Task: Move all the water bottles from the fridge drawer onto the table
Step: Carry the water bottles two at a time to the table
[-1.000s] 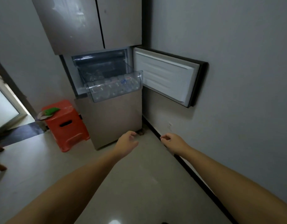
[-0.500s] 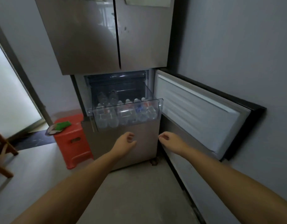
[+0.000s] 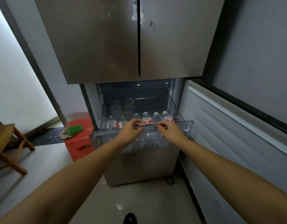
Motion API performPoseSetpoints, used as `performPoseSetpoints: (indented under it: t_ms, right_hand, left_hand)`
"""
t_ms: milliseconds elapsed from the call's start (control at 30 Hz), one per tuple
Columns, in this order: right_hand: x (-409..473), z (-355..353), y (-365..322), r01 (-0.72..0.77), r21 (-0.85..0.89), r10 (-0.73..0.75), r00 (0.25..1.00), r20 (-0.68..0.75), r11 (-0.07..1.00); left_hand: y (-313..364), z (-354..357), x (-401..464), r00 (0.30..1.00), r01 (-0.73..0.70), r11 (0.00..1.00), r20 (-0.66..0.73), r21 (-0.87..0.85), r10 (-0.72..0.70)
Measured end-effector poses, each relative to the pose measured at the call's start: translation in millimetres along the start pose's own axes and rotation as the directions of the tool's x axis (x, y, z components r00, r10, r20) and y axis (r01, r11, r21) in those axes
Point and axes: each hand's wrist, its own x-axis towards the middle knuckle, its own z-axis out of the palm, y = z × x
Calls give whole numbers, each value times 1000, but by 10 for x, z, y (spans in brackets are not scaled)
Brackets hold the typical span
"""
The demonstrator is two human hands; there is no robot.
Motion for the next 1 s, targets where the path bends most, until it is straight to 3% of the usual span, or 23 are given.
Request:
performPoseSetpoints:
  t_ms: [100, 300, 433, 567, 767, 1000]
  right_hand:
    - [620, 75, -112, 33, 23, -32, 999, -29, 999]
    - [1586, 388, -133, -86, 3, 86, 995, 43, 996]
    - [1966, 705, -64, -175, -66, 184, 966, 181, 982]
    - [2348, 863, -13, -258, -131, 285, 921, 264, 957]
    - [2772, 1063, -36, -291, -164, 332, 873, 358, 943]
    - [2926, 1492, 67, -344, -288, 433, 826, 360, 894]
  left_hand:
    - [-76, -197, 588, 999, 34, 999, -17, 12, -34]
    - [-482, -617, 1501, 981, 191, 967, -55, 166, -185]
    - [-746, -709, 1845, 904, 427, 870, -155, 246, -399]
    - [-935, -646, 2112, 853, 523, 811, -159, 261, -498]
    - [-1097, -563, 2425, 817, 576, 800, -114, 166, -565]
    - [-1105, -572, 2400, 843, 516, 851, -115, -100, -525]
